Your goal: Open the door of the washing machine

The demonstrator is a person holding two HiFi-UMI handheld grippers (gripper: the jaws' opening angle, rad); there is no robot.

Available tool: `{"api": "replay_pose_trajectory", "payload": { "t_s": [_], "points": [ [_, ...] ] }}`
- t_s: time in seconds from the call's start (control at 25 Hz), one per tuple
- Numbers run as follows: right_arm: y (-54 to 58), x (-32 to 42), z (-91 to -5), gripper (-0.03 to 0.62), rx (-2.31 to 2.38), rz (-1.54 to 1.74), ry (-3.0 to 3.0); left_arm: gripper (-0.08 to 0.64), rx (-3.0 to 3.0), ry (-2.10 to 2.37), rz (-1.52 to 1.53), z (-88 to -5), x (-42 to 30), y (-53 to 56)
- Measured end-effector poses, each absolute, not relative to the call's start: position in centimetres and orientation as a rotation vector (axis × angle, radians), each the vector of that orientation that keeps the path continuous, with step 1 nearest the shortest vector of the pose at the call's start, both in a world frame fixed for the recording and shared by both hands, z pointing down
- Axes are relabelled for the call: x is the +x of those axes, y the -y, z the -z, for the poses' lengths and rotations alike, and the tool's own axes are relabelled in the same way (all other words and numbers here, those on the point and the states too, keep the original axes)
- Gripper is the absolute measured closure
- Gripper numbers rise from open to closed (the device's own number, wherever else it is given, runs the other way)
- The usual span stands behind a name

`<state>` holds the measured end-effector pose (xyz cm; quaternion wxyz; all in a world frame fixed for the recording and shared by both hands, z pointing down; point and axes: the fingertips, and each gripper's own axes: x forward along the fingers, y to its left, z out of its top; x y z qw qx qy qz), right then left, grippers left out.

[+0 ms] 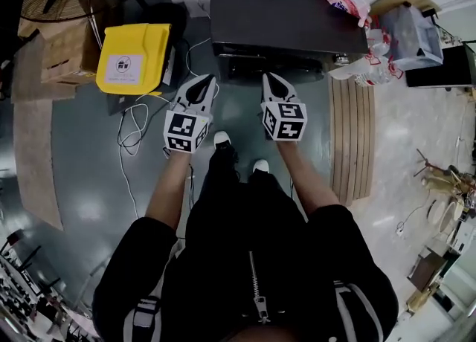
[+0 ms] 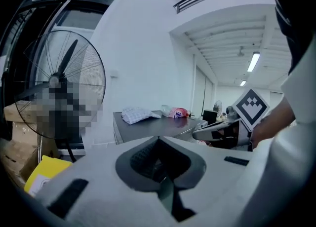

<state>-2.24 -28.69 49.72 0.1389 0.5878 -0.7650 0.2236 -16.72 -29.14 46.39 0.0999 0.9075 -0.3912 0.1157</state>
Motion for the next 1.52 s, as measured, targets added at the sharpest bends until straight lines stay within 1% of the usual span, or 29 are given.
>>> {"api": "replay_pose_trajectory", "payload": {
  "t_s": [0.08,0.12,0.16,0.24,0.4,0.6,0.68,0.8,0.88,1.24,1.52],
  "points": [
    [29.6,-2.9,-51.8,0.585,1.685,-0.684,2.171,0.560,2.663,1.132,-0.357,-48.0,-17.4,30.2],
    [30.0,-3.2,-52.8,0.567,1.679,-0.697,2.151,0.560,2.652,1.120,-0.362,-48.8,-17.7,30.6],
    [30.5,-3.5,-53.7,0.563,1.676,-0.702,2.131,0.560,2.643,1.109,-0.369,-49.5,-17.9,31.1],
    [31.4,-3.8,-55.6,0.566,1.671,-0.714,2.093,0.560,2.638,1.083,-0.387,-50.8,-18.1,32.0],
    [32.6,-4.5,-59.5,0.548,1.664,-0.791,2.019,0.560,2.653,1.029,-0.410,-52.6,-18.4,33.7],
    [32.3,-5.3,-65.2,0.467,1.642,-0.865,1.879,0.560,2.625,1.020,-0.407,-54.5,-19.7,35.1],
    [32.2,-5.5,-67.4,0.434,1.646,-0.944,1.825,0.560,2.609,1.022,-0.409,-55.2,-20.5,35.5],
    [32.5,-5.7,-70.7,0.350,1.702,-1.082,1.729,0.560,2.591,1.033,-0.417,-56.3,-21.8,36.1],
    [32.8,-5.8,-72.7,0.329,1.743,-1.163,1.669,0.560,2.577,1.045,-0.421,-56.9,-22.6,36.5],
    [33.2,-3.8,-80.5,0.314,1.971,-1.468,1.303,0.560,2.501,1.084,-0.473,-60.3,-26.6,36.8],
    [34.5,-3.2,-83.5,0.323,2.025,-1.482,1.193,0.560,2.415,1.124,-0.455,-62.3,-28.9,36.6]
  ]
}}
